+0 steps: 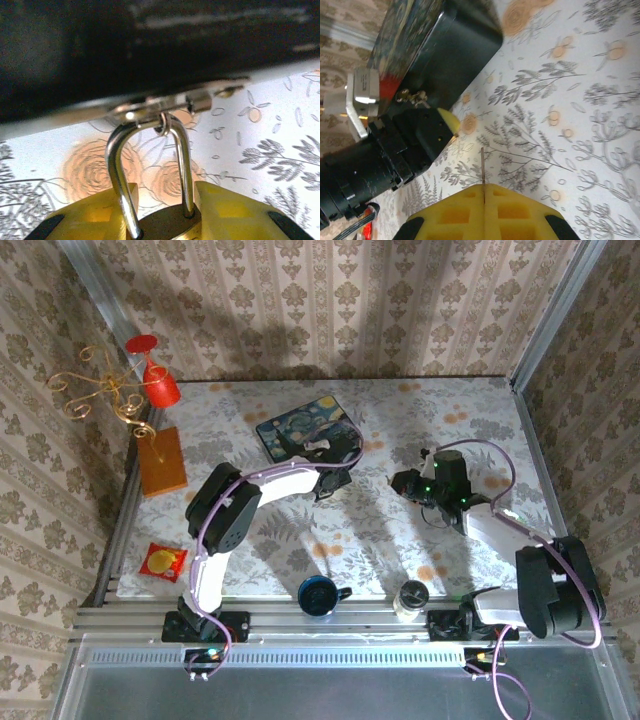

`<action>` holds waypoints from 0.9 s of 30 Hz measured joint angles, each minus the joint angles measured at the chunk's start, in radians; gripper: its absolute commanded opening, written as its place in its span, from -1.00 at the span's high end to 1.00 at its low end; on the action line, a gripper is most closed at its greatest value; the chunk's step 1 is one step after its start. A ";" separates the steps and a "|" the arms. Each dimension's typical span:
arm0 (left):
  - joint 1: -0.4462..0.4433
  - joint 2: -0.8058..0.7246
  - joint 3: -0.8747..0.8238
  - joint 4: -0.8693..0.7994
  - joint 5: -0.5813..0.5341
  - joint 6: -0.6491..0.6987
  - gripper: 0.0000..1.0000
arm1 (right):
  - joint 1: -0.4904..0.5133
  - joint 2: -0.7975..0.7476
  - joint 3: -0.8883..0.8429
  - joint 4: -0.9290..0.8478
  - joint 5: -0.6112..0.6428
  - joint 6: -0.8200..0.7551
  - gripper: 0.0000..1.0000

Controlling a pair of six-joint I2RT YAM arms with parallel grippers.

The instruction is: Unlock the padlock with the key

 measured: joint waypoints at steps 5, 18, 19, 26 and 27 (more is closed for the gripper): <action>0.013 0.000 0.000 0.034 0.092 0.004 0.44 | 0.044 0.095 0.000 0.077 -0.035 -0.018 1.00; 0.019 -0.003 -0.033 0.156 0.203 -0.008 0.49 | 0.053 0.219 -0.003 0.188 -0.087 -0.018 1.00; 0.019 -0.005 -0.039 0.167 0.209 -0.013 0.50 | 0.053 0.219 -0.012 0.202 -0.089 -0.018 1.00; 0.022 -0.011 -0.044 0.199 0.262 -0.046 0.49 | 0.053 0.217 -0.081 0.237 -0.109 -0.030 1.00; 0.023 -0.012 -0.045 0.202 0.270 -0.050 0.50 | 0.053 0.216 -0.084 0.238 -0.111 -0.034 1.00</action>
